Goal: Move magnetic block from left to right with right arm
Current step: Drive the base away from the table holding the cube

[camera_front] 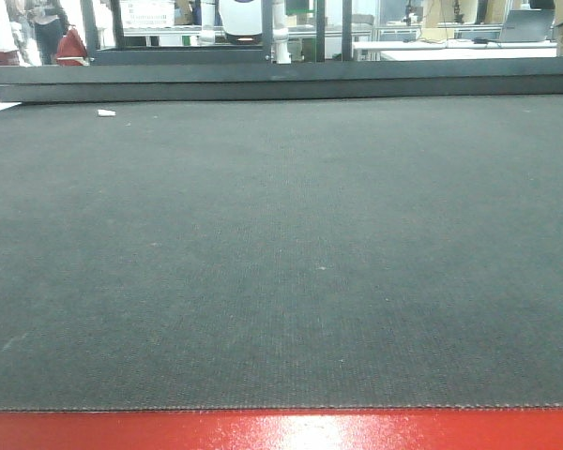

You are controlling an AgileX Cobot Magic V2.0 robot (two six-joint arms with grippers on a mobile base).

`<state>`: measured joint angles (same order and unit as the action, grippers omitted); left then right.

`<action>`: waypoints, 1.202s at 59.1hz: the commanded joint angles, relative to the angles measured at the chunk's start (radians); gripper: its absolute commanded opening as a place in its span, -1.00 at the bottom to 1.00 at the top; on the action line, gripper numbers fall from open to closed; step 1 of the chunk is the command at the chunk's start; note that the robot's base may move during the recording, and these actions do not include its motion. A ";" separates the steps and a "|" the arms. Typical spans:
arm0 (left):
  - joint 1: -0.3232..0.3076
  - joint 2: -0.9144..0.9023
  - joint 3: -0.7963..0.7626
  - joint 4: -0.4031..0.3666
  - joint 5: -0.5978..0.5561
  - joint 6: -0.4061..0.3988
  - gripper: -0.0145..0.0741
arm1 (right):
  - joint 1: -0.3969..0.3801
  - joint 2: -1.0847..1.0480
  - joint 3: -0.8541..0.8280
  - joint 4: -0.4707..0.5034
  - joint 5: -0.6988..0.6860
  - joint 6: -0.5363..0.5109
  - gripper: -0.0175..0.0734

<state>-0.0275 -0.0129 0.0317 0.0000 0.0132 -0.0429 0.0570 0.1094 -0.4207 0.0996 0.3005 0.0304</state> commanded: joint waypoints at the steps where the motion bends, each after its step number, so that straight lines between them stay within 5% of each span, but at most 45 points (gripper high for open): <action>1: -0.005 -0.011 0.009 0.000 -0.088 -0.004 -0.93 | -0.007 0.011 -0.025 0.002 -0.081 -0.006 -0.33; 71: -0.005 -0.011 0.009 0.000 -0.088 -0.004 -0.94 | -0.007 0.011 -0.025 0.002 -0.081 -0.006 -0.33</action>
<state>-0.0275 -0.0129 0.0317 0.0000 0.0132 -0.0429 0.0570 0.1094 -0.4207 0.0996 0.3072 0.0304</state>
